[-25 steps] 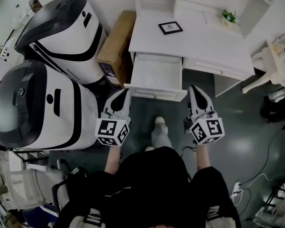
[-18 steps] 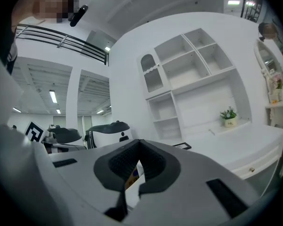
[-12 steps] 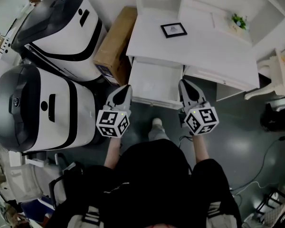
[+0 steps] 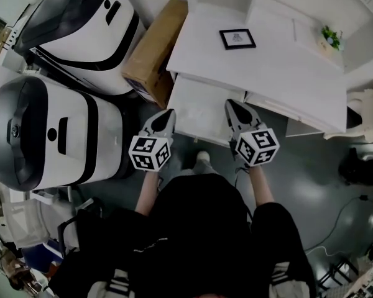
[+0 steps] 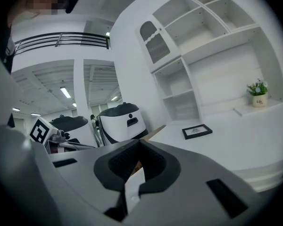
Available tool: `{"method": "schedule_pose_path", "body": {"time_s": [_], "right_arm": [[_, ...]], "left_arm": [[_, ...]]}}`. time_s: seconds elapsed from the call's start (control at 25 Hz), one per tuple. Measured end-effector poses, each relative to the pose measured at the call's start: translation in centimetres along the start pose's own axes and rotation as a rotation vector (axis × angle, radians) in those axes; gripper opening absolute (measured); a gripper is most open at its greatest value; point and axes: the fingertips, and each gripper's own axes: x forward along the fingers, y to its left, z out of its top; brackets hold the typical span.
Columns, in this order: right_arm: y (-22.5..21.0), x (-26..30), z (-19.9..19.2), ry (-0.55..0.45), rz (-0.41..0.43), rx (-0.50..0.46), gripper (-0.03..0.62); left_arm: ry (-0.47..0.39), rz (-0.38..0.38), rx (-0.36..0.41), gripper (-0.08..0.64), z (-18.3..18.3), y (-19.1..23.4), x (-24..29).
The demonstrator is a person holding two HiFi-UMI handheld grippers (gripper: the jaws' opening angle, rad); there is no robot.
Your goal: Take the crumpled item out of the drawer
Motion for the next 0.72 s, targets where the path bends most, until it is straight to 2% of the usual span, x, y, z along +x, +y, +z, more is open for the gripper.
{"method": "schedule_pose_path", "body": {"time_s": [0.28, 0.72], "right_arm": [[-1.3, 4.7, -4.6, 0.139, 0.063, 0.038, -0.009], [-3.1, 11.0, -13.3, 0.362, 0.133, 0.13, -0.008]], "left_arm": [[0.092, -0.008, -0.074, -0.003, -3.1, 1.9, 3.2], [0.233, -0.063, -0.132, -0.002, -6.5, 4.4, 8.7]]}}
